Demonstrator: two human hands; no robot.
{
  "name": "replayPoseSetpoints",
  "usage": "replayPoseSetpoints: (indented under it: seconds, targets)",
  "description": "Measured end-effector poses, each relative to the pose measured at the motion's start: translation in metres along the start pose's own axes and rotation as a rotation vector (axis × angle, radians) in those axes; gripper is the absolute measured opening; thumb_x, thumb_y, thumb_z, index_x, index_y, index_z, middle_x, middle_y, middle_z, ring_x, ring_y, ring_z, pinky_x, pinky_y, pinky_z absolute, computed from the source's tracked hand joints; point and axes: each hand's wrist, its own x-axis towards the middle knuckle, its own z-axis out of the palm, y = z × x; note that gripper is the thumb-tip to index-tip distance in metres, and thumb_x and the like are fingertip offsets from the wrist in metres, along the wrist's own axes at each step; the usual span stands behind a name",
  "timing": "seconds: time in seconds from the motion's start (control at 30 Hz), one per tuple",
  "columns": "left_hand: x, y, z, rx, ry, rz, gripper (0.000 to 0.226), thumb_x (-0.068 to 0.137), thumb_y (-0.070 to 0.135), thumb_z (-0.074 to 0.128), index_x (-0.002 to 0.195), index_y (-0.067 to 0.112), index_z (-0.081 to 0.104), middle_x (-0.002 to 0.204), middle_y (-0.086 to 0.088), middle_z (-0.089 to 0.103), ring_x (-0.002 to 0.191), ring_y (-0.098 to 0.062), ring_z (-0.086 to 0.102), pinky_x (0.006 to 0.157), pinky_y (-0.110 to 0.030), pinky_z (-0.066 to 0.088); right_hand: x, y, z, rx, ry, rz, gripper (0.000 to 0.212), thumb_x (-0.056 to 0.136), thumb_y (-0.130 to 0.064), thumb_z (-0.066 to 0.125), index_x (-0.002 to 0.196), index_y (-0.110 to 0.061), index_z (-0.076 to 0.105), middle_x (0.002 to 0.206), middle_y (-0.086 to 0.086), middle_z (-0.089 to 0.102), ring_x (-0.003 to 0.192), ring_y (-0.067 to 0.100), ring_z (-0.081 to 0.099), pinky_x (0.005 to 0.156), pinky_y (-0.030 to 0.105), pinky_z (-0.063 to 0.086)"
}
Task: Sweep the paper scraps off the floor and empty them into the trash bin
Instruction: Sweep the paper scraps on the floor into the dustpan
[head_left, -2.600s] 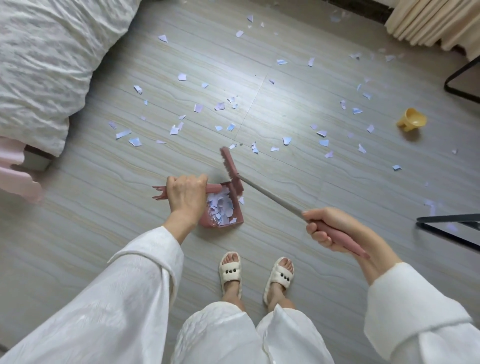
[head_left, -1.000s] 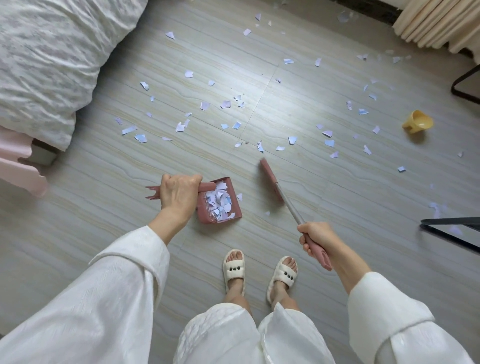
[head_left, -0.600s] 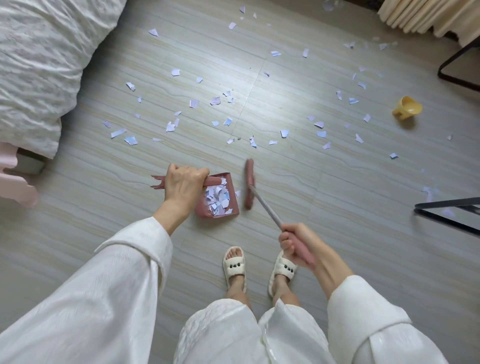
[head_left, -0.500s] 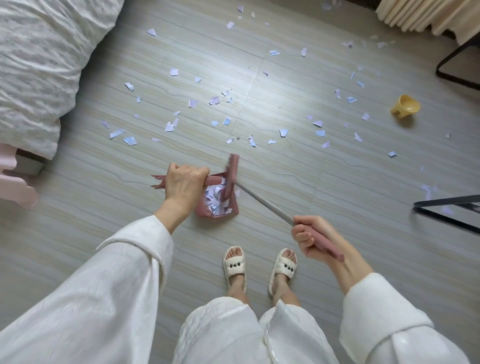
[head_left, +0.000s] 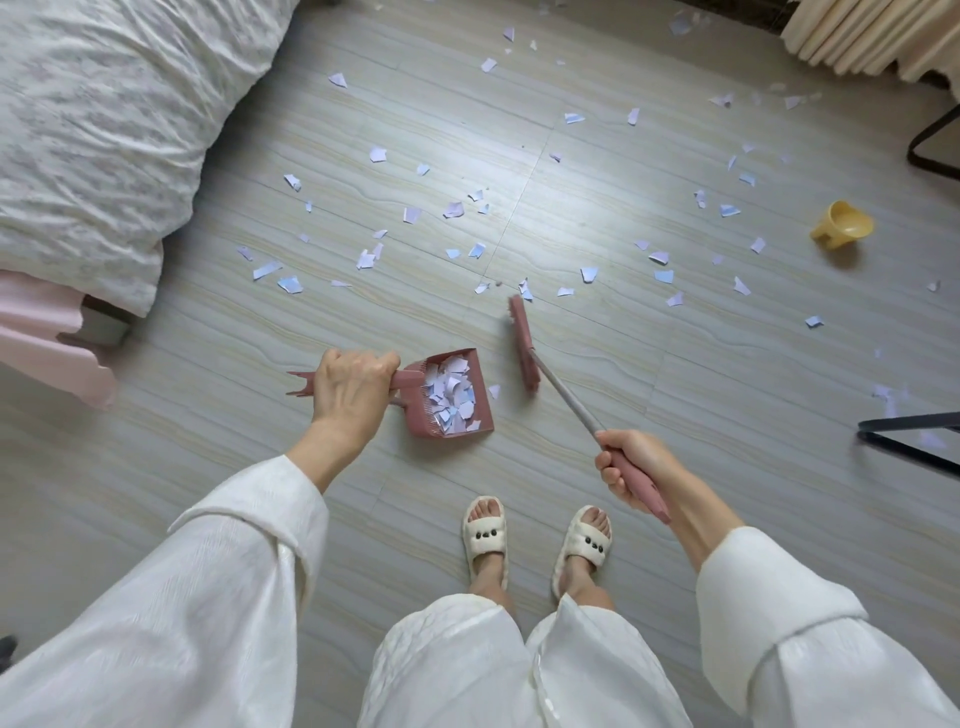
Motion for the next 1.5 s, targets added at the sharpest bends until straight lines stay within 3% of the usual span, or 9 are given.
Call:
replayPoseSetpoints:
  seconds: [0.17,0.43,0.63,0.93,1.07,1.17,1.27,1.37,1.5]
  targets:
    - [-0.006,0.000,0.003,0.024,-0.006,-0.050,0.008,0.087,0.011,0.051,0.083,0.014,0.057,0.079,-0.010,0.065,0.078,-0.028,0.059,0.070,-0.033,0.026,0.012,0.007,0.012,-0.068,0.058,-0.051,0.020,0.095,-0.010,0.048,0.075,-0.010,0.046,0.057,0.005,0.045,0.023,0.007,0.039,0.028,0.010,0.030]
    - [0.009,0.007,0.010,-0.003,0.017,-0.115,0.011,0.090,0.016,0.050,0.083,0.015,0.057,0.082,-0.009,0.066,0.080,-0.027,0.059,0.069,-0.033,0.024,0.021,-0.002,0.037,-0.285,0.039,-0.067,0.018,0.094,-0.004,0.047,0.076,-0.007,0.044,0.056,0.009,0.044,0.022,0.010,0.038,0.029,0.011,0.030]
    - [0.013,0.019,0.008,0.017,-0.008,-0.099,0.007,0.088,0.015,0.051,0.087,0.016,0.058,0.083,-0.007,0.066,0.082,-0.027,0.060,0.068,-0.033,0.023,0.007,-0.047,0.018,-0.067,-0.162,0.124,0.033,0.100,-0.021,0.039,0.068,-0.015,0.038,0.038,-0.006,0.041,0.023,0.003,0.036,0.022,0.010,0.025]
    - [0.009,0.014,0.006,0.037,0.004,-0.110,0.007,0.089,0.014,0.050,0.087,0.017,0.056,0.082,-0.005,0.066,0.080,-0.026,0.059,0.067,-0.032,0.024,0.007,-0.033,0.022,-0.374,0.008,-0.116,0.018,0.094,-0.010,0.050,0.076,-0.011,0.045,0.055,0.007,0.046,0.024,0.009,0.040,0.031,0.010,0.031]
    - [0.006,0.016,0.006,0.035,-0.008,-0.106,0.007,0.089,0.014,0.050,0.089,0.016,0.057,0.085,-0.007,0.066,0.083,-0.027,0.060,0.068,-0.032,0.025,0.024,-0.020,0.031,-0.429,0.003,-0.131,0.015,0.093,-0.006,0.048,0.078,-0.008,0.045,0.055,0.008,0.046,0.023,0.010,0.040,0.032,0.011,0.031]
    - [0.004,0.020,0.006,0.006,0.009,-0.095,0.006,0.087,0.012,0.052,0.088,0.015,0.058,0.083,-0.009,0.066,0.082,-0.029,0.060,0.068,-0.033,0.026,0.027,-0.014,0.041,-0.499,-0.042,-0.102,0.005,0.094,-0.006,0.047,0.090,-0.004,0.049,0.056,0.007,0.047,0.024,0.009,0.041,0.031,0.012,0.032]
    - [-0.002,0.027,0.003,-0.011,-0.010,-0.080,0.007,0.084,0.008,0.054,0.083,0.012,0.060,0.077,-0.010,0.066,0.076,-0.029,0.061,0.065,-0.033,0.028,0.023,-0.025,0.045,-0.420,-0.123,-0.009,0.014,0.097,-0.013,0.046,0.083,-0.011,0.044,0.057,0.002,0.044,0.025,0.006,0.039,0.030,0.010,0.030]
    - [-0.010,0.034,-0.002,-0.003,0.046,-0.066,0.011,0.070,-0.001,0.064,0.066,0.008,0.061,0.057,-0.012,0.062,0.056,-0.028,0.060,0.058,-0.032,0.034,0.010,-0.044,0.034,-0.290,-0.174,0.062,0.024,0.099,-0.020,0.044,0.077,-0.016,0.039,0.048,-0.003,0.044,0.026,0.004,0.037,0.026,0.010,0.027]
    - [-0.009,0.037,0.000,-0.054,0.041,-0.068,0.013,0.077,-0.004,0.053,0.073,0.006,0.061,0.064,-0.016,0.063,0.063,-0.031,0.059,0.061,-0.034,0.031,-0.004,-0.045,0.017,-0.432,-0.132,-0.063,0.023,0.097,-0.018,0.047,0.075,-0.017,0.041,0.057,0.002,0.045,0.027,0.007,0.039,0.029,0.011,0.030]
